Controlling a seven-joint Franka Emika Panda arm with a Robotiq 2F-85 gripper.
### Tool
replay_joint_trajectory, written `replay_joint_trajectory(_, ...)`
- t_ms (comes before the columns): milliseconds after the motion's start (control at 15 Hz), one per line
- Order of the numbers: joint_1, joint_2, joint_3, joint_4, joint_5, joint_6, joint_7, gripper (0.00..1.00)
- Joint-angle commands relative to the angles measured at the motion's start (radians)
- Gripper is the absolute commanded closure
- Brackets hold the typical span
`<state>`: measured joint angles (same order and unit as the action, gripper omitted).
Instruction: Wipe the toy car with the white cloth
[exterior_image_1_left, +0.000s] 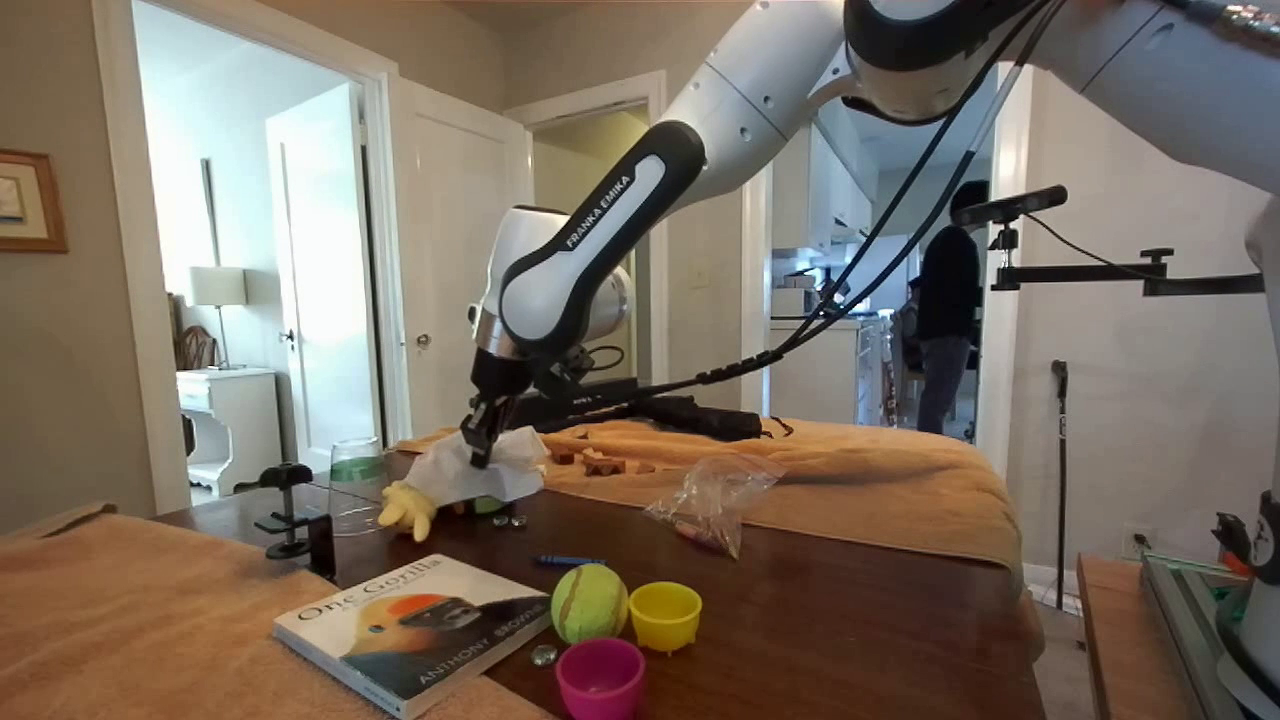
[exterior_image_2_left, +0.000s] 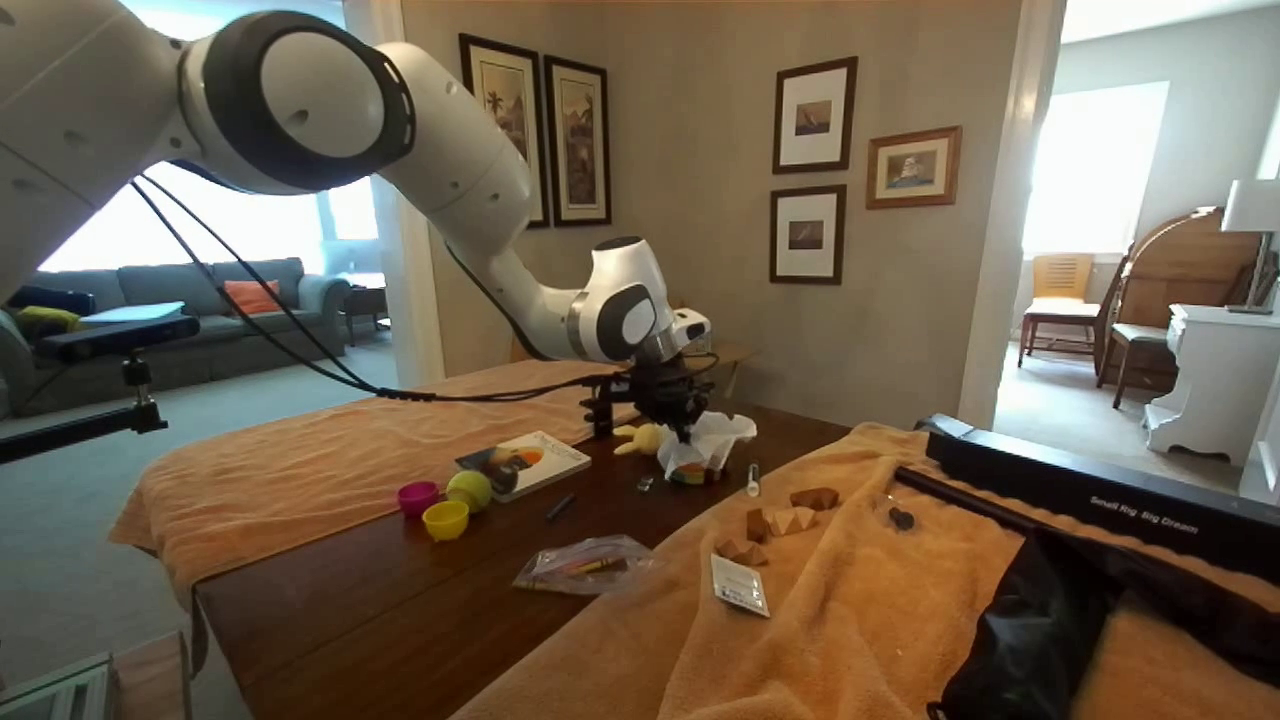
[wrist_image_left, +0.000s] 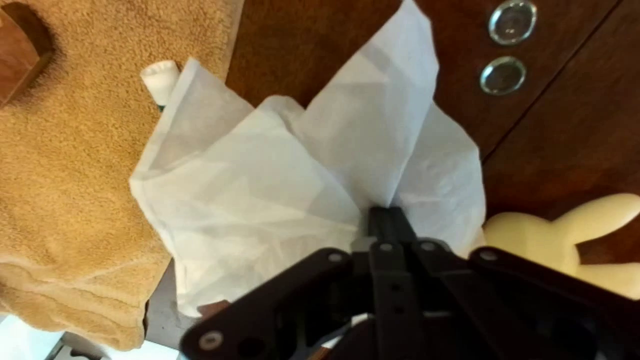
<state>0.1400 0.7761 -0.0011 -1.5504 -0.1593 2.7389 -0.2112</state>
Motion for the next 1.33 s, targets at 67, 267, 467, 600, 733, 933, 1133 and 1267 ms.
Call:
replay_joint_trajectory(67, -0.044, -0.006, 0.007, 0.011, 0.000, -0.027, 0.018, 1.00)
replay_joint_trajectory(267, -0.063, -0.008, 0.003, 0.001, -0.003, -0.024, 0.017, 1.00)
replay_joint_trajectory(467, -0.072, -0.035, 0.011, -0.034, -0.004, -0.018, 0.012, 1.00)
replay_joint_trajectory(600, -0.059, -0.085, -0.002, -0.105, -0.020, -0.008, 0.022, 1.00)
replay_joint_trajectory(733, -0.044, -0.150, -0.024, -0.203, -0.045, -0.007, 0.024, 1.00)
replay_joint_trajectory(933, -0.033, -0.249, -0.041, -0.354, -0.091, -0.010, 0.012, 1.00)
replay_joint_trajectory(1133, -0.027, -0.344, -0.044, -0.490, -0.136, -0.017, 0.016, 1.00)
replay_joint_trajectory(1267, -0.024, -0.397, -0.046, -0.558, -0.162, -0.023, 0.020, 1.00)
